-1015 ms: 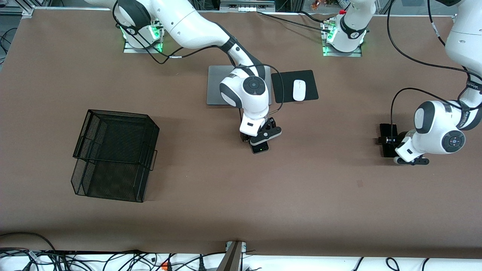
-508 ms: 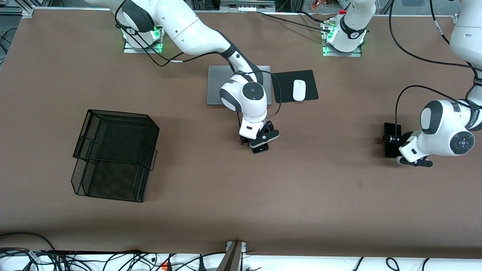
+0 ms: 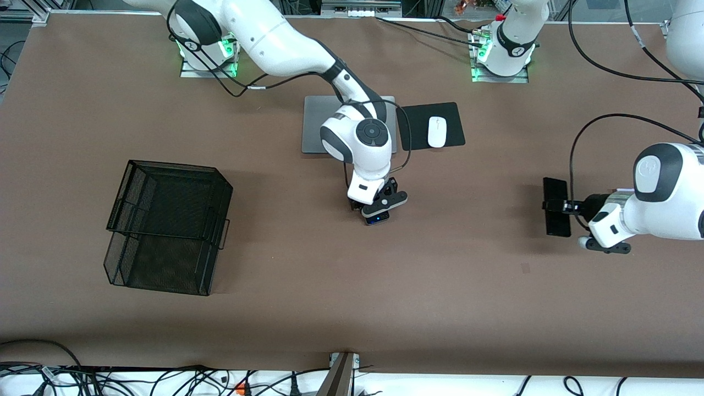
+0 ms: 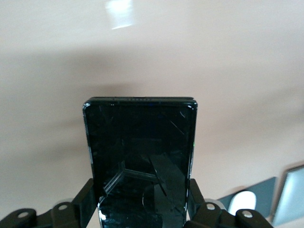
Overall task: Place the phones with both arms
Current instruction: 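Carry the flip phone to the basket while the left gripper moves the black phone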
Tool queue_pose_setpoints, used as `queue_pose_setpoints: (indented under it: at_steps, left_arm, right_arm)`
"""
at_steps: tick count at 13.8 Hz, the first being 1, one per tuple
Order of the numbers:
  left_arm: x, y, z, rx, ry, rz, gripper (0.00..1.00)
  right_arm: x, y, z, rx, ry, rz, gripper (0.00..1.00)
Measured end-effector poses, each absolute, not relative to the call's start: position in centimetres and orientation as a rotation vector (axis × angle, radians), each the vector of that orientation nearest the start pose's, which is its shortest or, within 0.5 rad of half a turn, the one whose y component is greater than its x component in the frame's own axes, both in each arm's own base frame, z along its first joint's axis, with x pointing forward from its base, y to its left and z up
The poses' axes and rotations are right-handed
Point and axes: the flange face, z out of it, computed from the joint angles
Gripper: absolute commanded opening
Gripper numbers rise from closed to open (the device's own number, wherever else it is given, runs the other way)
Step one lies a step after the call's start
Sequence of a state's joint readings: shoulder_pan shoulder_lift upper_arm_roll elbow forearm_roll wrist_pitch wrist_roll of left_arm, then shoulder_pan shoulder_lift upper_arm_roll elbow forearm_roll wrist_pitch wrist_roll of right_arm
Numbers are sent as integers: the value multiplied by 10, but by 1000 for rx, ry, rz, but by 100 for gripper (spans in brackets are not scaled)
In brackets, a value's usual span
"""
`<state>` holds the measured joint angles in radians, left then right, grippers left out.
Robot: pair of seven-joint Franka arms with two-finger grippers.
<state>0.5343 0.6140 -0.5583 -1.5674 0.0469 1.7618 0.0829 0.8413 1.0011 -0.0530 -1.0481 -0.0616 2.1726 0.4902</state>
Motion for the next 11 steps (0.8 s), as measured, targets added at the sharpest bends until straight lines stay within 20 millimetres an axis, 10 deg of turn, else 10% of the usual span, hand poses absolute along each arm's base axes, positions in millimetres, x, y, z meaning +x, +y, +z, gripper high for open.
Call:
queue_pose_setpoints:
  at_steps: [5,11]
  left_arm:
    - [654,-87,307,-3360,159,536,20]
    - [627,-272,238,-3404,147,471,23]
  right_arm:
    - [599,441,389,-3217,-277,-13,0]
    - [611,197,417,-3260,-153,137,0]
